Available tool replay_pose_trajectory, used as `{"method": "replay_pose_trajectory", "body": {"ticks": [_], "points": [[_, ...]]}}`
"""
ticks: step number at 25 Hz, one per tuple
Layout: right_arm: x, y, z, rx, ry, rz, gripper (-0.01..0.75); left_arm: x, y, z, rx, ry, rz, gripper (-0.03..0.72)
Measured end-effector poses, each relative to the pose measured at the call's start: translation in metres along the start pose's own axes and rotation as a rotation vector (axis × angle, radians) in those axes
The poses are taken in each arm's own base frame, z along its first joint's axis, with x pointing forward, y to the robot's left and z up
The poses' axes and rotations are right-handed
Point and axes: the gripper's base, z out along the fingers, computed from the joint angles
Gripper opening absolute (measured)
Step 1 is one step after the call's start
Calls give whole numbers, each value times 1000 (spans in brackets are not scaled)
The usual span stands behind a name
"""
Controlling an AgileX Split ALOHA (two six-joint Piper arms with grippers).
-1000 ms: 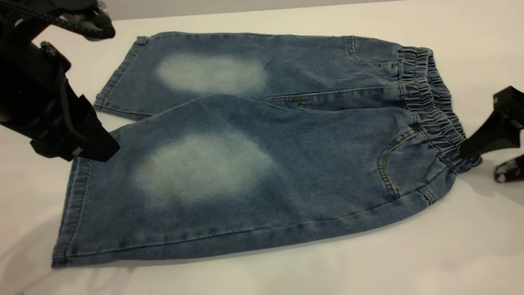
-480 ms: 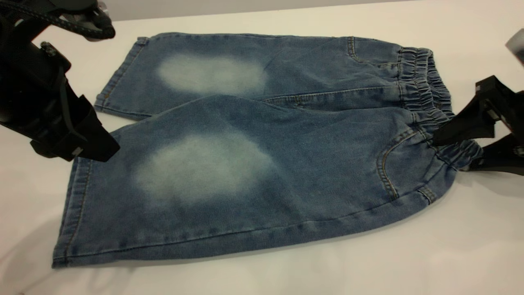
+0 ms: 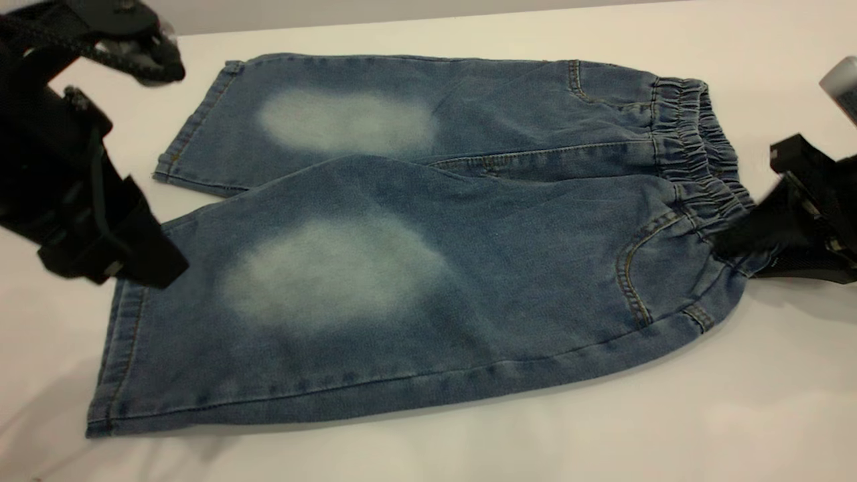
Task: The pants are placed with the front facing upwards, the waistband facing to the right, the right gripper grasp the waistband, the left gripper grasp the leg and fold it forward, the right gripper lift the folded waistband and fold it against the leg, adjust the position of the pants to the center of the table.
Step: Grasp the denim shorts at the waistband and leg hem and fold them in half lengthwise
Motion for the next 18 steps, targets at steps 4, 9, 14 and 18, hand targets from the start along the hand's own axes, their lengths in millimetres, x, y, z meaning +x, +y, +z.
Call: {"method": "replay_pose_trajectory", "body": {"ticks": [4,9,14,18], "points": [[-1,-1,0,12,-12,1,35,16,-7,4,39,76,27,344],[-1,-1,0,9,-13,-8,34,39,-15,11,42,154,100,342],[-2,0,0,3,-24,-2,34,53,-17,19,36,202,162,342],[-2,0,0,-2,-24,1,36,57,-15,25,30,232,228,342]]}}
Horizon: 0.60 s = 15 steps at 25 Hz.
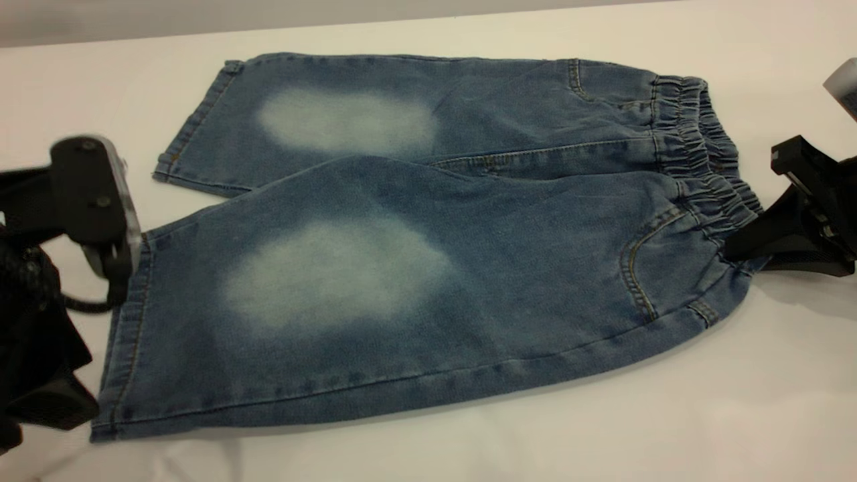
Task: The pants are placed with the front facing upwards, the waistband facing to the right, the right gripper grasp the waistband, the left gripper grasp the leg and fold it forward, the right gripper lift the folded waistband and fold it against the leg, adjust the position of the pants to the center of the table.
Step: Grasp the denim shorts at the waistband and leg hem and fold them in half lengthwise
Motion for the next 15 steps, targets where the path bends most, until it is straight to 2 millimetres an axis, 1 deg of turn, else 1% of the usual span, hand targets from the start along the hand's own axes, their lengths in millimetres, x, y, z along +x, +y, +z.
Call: {"method": "replay_pose_trajectory", "body": {"ticks": [7,15], "points": [[0,1,0,-8,0,0,36,1,0,19,31,39,-2,342],[0,2,0,-22,-1,1,36,-1,4,41,5,34,42,342]]}}
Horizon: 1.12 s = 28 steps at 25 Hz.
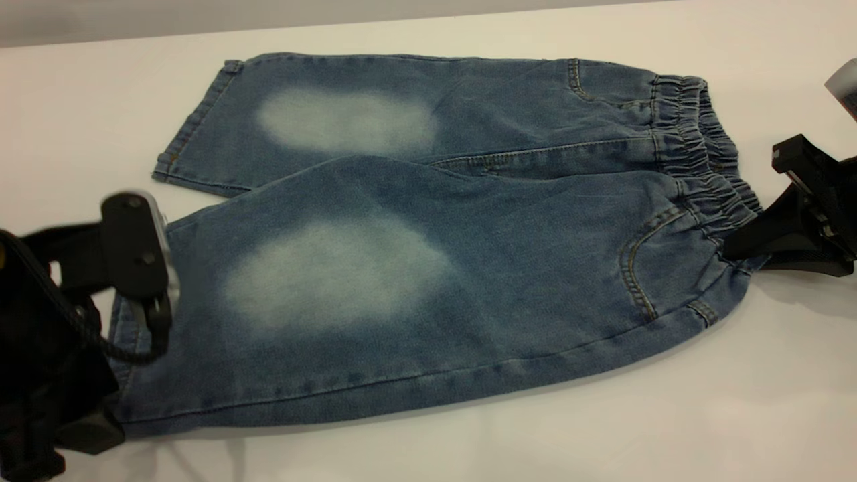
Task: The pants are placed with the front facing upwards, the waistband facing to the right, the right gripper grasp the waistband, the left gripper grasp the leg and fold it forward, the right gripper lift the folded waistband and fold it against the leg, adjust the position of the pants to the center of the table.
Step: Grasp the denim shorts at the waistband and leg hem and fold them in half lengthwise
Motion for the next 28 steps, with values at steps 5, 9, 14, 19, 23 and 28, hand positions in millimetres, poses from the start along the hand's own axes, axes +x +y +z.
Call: {"method": "replay_pose_trajectory", "body": {"ticks": [5,9,14,19,23,28], "points": [[0,1,0,-7,0,-5,36,0,1,5,-5,-1,8,342],[0,1,0,-12,0,-5,36,-1,2,8,-17,-13,7,342],[0,2,0,-19,0,-6,36,0,1,17,-1,4,6,341],[0,2,0,-27,0,-6,36,0,1,17,1,6,6,308],[1,4,0,-50,9,-13,37,-1,2,17,-7,-1,6,144],[0,13,-7,-84,1,-21,36,0,0,8,0,4,5,61]]}}
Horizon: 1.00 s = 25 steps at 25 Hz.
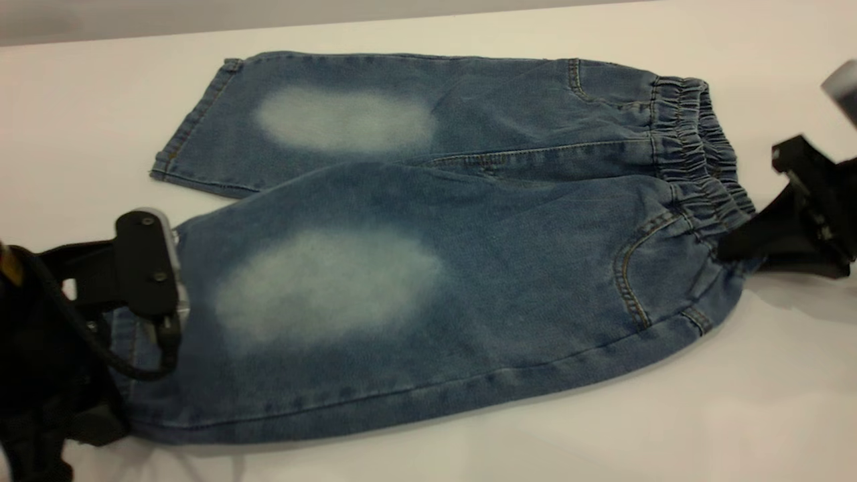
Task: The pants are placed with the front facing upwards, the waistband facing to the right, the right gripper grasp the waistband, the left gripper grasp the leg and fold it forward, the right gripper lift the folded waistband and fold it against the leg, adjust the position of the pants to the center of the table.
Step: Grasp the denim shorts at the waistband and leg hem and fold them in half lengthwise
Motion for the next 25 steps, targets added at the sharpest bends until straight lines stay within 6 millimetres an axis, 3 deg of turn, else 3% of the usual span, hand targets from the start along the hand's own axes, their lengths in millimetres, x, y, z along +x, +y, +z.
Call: {"method": "replay_pose_trajectory", "body": {"ticks": [9,17,21,25], "points": [[23,26,-30,-40,-31,-38,35,-6,5,-39,-98,-100,-1,61],[62,38,-53,-45,-30,-33,35,-1,1,-81,-162,-166,-6,61],[60,48,-62,-70,-72,-27,35,-3,5,-108,-321,-277,56,61],[56,53,-67,-87,-122,-7,35,-16,22,-133,-502,-418,93,61]]}}
